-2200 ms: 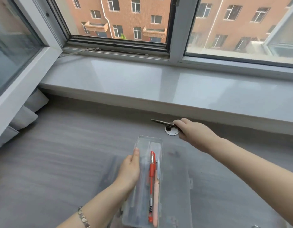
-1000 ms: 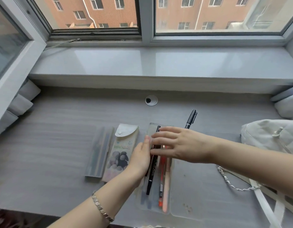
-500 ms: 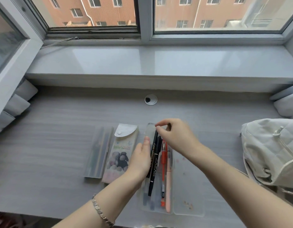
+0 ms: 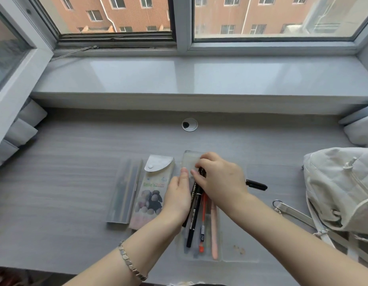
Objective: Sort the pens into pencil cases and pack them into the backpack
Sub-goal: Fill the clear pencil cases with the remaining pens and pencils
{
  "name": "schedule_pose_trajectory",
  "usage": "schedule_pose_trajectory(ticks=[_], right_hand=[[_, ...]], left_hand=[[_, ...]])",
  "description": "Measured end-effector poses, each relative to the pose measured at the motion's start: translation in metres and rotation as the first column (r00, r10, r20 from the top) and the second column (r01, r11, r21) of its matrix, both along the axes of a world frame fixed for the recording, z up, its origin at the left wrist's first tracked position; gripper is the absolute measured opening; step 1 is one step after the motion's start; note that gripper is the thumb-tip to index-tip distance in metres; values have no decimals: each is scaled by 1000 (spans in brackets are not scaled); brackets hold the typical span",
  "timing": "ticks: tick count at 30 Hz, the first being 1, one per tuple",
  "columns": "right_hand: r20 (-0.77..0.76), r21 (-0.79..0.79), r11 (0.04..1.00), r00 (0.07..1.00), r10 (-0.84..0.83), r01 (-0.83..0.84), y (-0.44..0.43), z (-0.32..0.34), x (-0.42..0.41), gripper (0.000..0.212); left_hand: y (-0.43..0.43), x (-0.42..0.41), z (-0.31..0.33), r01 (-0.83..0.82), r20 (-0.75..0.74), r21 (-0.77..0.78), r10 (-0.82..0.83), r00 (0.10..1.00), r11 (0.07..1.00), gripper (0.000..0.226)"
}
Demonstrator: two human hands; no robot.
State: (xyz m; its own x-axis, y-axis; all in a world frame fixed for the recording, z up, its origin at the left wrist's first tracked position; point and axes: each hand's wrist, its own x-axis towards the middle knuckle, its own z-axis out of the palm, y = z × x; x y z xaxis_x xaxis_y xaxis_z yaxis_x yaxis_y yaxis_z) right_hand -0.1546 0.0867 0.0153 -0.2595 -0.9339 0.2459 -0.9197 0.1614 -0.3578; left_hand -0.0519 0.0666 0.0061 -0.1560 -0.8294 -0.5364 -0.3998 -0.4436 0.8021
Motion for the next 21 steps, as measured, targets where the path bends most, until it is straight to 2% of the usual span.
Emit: schedule_pose_trajectory(ticks=[5, 7, 9, 11, 14, 16, 19, 21], right_hand=[[158, 14, 971, 959, 234, -239, 14, -7, 2, 30], [343, -16, 970, 910, 235, -245, 15, -2, -3, 34], [515, -100, 988, 844, 152, -117, 11, 10, -14, 29], [605, -128, 990, 796, 25, 67, 8, 26, -27, 22], [710, -226, 953, 704, 18, 203, 11, 54, -42, 29], [700, -300, 931, 711, 68, 207, 17, 65, -45, 35], [565, -413, 896, 817, 113, 162, 29, 65, -37, 38], [520, -469, 878, 834, 188, 95, 37, 54, -25, 41]], left_hand=[[-3, 3, 2, -27, -23, 16, 27, 999, 1000, 44], [-4, 4, 0, -10, -35, 5, 11, 999, 1000, 47], [-5, 5, -1, 9, -31, -1, -9, 999, 1000, 53], [-6, 8, -2, 19, -28, 29, -18, 999, 999, 55], [-10, 12, -5, 47, -68, 132, -38, 997, 990, 58], [-13, 14, -6, 60, -90, 202, -43, 995, 978, 60], [-16, 15, -8, 61, -130, 286, -24, 991, 956, 61], [-17, 14, -10, 62, -152, 327, -12, 988, 943, 68]])
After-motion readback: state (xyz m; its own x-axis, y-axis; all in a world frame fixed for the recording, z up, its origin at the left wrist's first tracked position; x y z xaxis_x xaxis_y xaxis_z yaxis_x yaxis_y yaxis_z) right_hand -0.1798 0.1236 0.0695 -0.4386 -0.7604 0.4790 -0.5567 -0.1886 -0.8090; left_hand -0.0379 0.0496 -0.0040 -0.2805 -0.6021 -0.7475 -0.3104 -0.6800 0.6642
